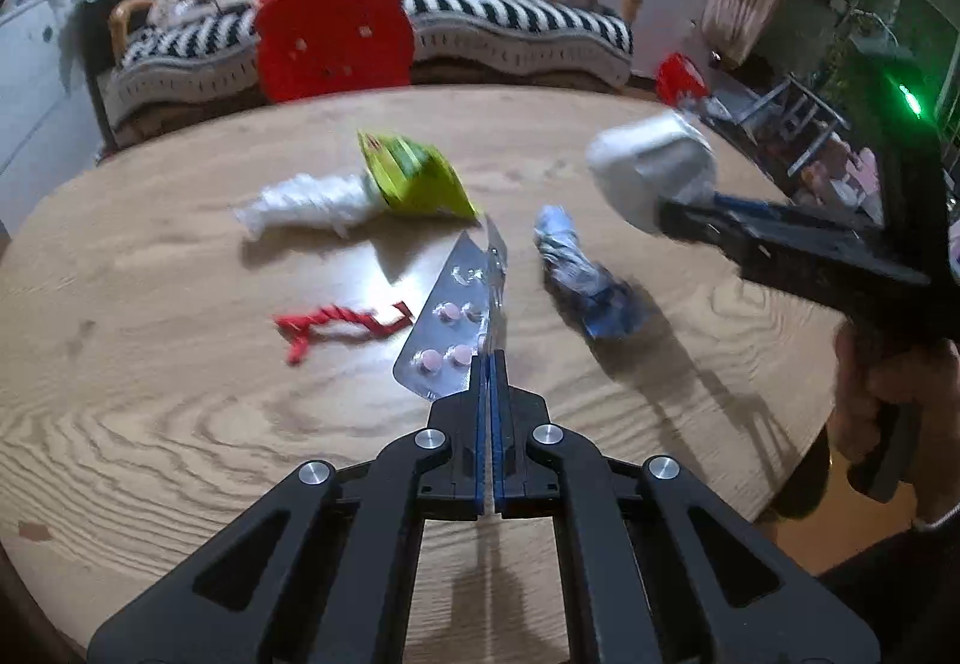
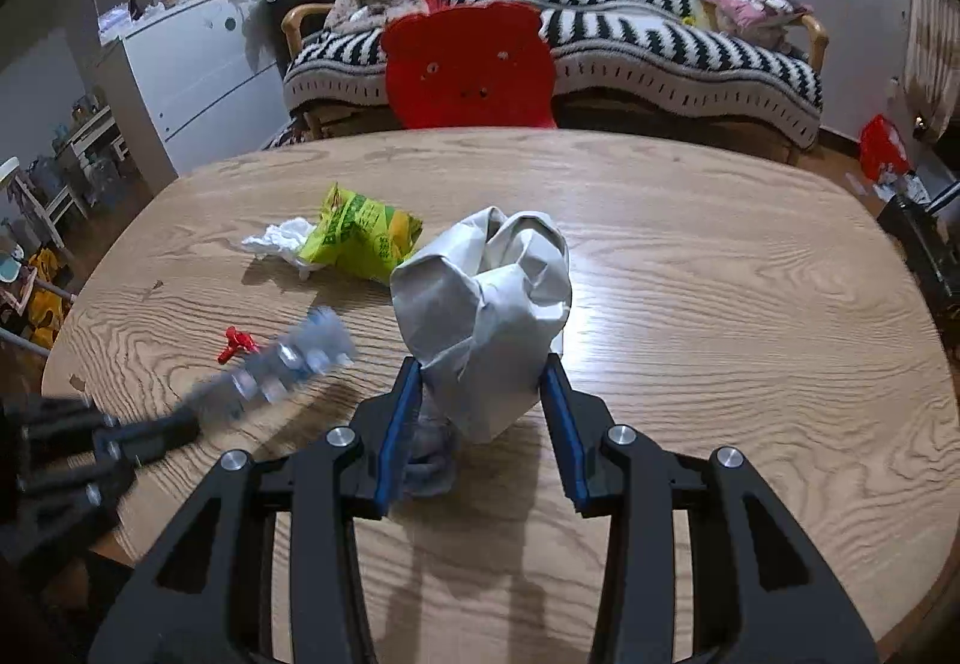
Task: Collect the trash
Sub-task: 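Carry the blister pack and white paper over the bin and open both tools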
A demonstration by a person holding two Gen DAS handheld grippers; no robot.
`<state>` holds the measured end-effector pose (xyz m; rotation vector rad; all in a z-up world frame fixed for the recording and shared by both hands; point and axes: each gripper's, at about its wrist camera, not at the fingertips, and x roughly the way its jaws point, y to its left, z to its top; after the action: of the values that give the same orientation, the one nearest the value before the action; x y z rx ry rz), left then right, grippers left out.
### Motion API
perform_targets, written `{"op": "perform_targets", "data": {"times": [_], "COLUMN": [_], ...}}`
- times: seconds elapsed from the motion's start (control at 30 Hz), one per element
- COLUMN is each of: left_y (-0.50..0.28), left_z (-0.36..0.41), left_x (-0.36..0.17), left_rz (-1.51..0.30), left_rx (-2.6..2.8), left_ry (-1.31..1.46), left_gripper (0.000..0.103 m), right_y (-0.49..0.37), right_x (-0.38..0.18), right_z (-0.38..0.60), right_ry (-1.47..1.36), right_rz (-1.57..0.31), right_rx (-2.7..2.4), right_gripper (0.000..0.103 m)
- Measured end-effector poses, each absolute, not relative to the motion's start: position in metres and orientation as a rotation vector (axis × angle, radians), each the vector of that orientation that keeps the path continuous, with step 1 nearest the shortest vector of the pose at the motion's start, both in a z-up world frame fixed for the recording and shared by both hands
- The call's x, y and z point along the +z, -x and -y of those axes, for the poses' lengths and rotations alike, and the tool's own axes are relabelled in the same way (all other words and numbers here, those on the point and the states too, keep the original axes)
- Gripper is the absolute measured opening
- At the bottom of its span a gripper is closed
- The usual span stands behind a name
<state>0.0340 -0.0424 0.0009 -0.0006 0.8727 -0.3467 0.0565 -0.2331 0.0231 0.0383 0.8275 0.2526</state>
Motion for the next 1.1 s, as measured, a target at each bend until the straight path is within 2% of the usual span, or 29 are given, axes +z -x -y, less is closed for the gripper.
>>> {"op": "perform_targets", "data": {"times": [0.2, 0.4, 0.73, 1.1], "left_y": [-0.034, -0.027, 0.017, 0.086], "left_z": [0.047, 0.089, 0.215, 0.344], "left_x": [0.016, 0.026, 0.028, -0.011], "left_rz": [-0.834, -0.813, -0.759, -0.806], "left_rx": [-0.341, -0.419, -0.697, -1.021], "left_ry": [0.0, -0.031, -0.129, -0.233], "left_gripper": [0.0, 0.0, 0.0, 0.0], "right_y": [-0.024, 0.02, 0.112, 0.203], "right_x": [0.04, 0.053, 0.056, 0.012], "right_z": [0.259, 0.295, 0.408, 0.528], "right_ry": [-0.062, -0.067, -0.144, -0.265], "right_rz": [-0.799, -0.777, -0.754, -0.853], "right_rx": [0.225, 0.163, -0.063, -0.3], "right_gripper": [0.041, 0.041, 0.041, 0.041]}}
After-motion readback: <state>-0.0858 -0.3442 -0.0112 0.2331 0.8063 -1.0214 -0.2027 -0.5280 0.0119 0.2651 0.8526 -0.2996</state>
